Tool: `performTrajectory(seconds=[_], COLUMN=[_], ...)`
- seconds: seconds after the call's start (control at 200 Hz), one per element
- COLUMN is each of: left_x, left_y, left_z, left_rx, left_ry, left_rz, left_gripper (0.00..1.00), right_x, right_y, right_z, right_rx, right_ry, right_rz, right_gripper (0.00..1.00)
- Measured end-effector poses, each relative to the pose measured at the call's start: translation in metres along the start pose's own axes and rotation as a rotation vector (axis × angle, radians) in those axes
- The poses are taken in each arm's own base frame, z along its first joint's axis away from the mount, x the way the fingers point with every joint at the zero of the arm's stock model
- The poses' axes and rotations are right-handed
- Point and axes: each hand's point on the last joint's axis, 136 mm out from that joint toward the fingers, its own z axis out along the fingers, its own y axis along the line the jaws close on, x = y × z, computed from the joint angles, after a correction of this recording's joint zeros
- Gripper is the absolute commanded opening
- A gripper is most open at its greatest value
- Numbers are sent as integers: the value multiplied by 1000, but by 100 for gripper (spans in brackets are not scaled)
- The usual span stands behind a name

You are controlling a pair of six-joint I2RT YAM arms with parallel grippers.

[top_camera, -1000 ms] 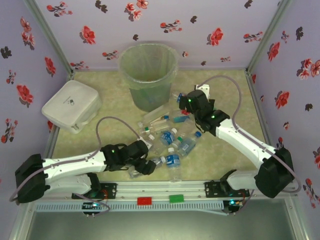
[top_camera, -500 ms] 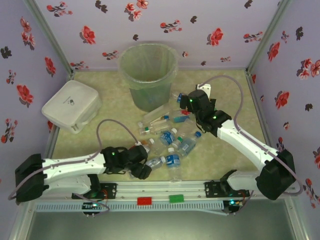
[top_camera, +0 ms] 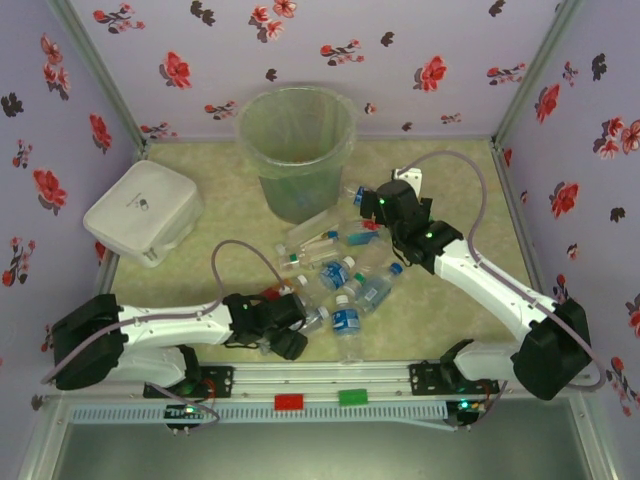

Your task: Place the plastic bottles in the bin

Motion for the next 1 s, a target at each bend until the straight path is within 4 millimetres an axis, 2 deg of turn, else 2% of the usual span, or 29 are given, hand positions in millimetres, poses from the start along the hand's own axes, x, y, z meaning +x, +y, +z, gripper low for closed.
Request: performTrajectory(seconds=[0.1,0.46,0.555,0.785,0.865,1.0], left_x=[-1,-5,-9,-21,-34,-69], left_y=[-1,-5,-8,-8,-8,-5], left_z=[3,0,-10,-37,-51,-85], left_rx=[1,24,46,83,86,89], left_ry=[0,-32,-65,-157,-221,-371], left_rz=[0,14,15,6,-3,-41], left_gripper=[79,51,47,45,42,41], right_x=[1,3,7,8,7,10], right_y=[-1,-4,-5,-6,-5,-5], right_z=[0,-2,-1,0,0,3], right_rx=[3,8,11,11,10,14], right_ry=[2,5,10,7,4,11], right_rz=[-2,-4,-7,-3,-1,-3], right_gripper=[100,100,99,100,100,100])
